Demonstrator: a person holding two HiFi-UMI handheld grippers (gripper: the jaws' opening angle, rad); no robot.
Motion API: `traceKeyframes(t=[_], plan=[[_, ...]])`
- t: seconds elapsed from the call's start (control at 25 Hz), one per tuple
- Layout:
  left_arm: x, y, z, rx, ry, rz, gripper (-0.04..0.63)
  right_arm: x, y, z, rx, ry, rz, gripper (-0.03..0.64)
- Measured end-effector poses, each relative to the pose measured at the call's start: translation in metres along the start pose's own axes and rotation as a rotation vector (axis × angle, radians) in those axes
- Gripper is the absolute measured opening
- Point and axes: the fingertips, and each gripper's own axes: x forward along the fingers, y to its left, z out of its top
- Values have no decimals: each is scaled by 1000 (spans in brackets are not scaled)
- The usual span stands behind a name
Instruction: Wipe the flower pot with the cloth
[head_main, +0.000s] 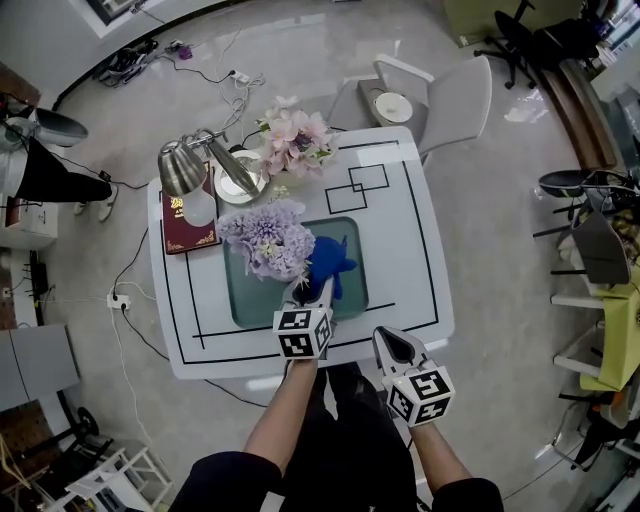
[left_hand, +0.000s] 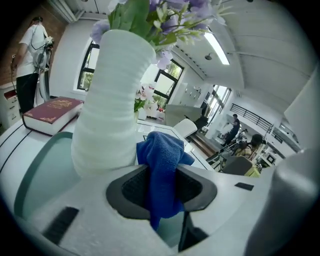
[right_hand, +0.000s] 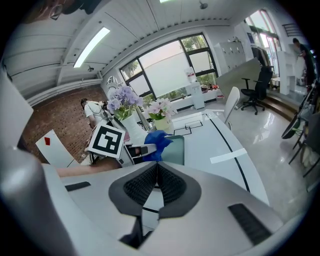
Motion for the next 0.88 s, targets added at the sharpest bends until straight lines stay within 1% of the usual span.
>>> traceKeyframes(t=[0.08, 0.2, 0.32, 0.4, 0.56, 0.88], plan=[[-6, -6, -3, 26, -6, -42, 137, 1, 4, 1, -2, -3, 6, 8], [-29, -20, 2, 93, -48, -120, 137, 2, 11, 4, -8, -14, 7, 8], [-63, -28, 14, 158, -87, -158, 137, 4, 22, 11, -18, -38, 11, 8], [-88, -27, 23, 179, -113, -158, 137, 5, 34, 17, -27, -55, 37, 8], [-136, -17, 42, 193, -169, -137, 137, 11, 67, 27, -75, -75, 95, 8], [-215, 14, 41, 193, -196, -72, 137, 17, 131, 41, -186, -122, 176, 8]])
